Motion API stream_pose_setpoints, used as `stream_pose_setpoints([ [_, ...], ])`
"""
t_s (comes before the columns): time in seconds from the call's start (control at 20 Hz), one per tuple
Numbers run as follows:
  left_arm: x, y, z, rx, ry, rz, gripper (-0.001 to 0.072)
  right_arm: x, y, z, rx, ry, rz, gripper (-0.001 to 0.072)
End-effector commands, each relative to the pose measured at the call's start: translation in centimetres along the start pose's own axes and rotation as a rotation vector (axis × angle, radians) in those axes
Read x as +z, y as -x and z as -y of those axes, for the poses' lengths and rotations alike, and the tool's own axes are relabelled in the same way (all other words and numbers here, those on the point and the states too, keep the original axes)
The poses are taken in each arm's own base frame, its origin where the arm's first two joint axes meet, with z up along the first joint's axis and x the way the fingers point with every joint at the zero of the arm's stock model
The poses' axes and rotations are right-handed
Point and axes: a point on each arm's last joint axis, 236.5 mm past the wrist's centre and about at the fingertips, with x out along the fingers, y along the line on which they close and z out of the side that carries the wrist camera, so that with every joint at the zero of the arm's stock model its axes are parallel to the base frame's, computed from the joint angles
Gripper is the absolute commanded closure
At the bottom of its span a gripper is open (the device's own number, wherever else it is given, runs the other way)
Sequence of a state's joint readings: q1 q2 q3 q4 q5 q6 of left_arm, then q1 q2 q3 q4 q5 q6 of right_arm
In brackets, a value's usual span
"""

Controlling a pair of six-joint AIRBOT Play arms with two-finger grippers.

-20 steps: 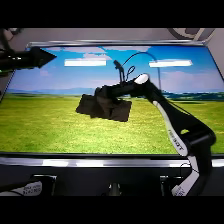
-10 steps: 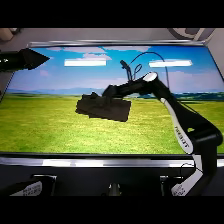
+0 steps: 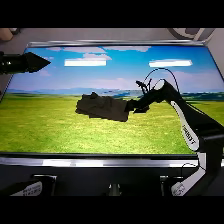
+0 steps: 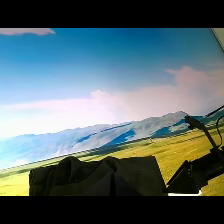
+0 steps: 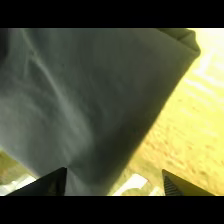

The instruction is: Fold the shirts.

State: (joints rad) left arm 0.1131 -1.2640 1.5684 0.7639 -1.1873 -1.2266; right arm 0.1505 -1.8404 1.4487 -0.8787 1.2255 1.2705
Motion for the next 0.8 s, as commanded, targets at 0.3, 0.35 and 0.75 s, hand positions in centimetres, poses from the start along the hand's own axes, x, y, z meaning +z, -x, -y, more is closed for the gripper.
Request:
stream_pose_setpoints([
  [0.3,-0.1,-0.1,-0.1,0.002,-0.002,-0.002,0.068,6.2,6.8,-6.7,0.205,0.184,0.264,0.0696],
  [0.35,0.0,-0.1,-0.1,0.003,-0.002,-0.001,0.0679,6.6,10.5,-7.5,0.211,0.229,0.298,0.0696],
  [0.75,0.2,-0.8,-0.5,0.006,0.013,0.007,0.0679,1.0,33.9,3.8,-0.057,0.155,0.481,0.0696],
])
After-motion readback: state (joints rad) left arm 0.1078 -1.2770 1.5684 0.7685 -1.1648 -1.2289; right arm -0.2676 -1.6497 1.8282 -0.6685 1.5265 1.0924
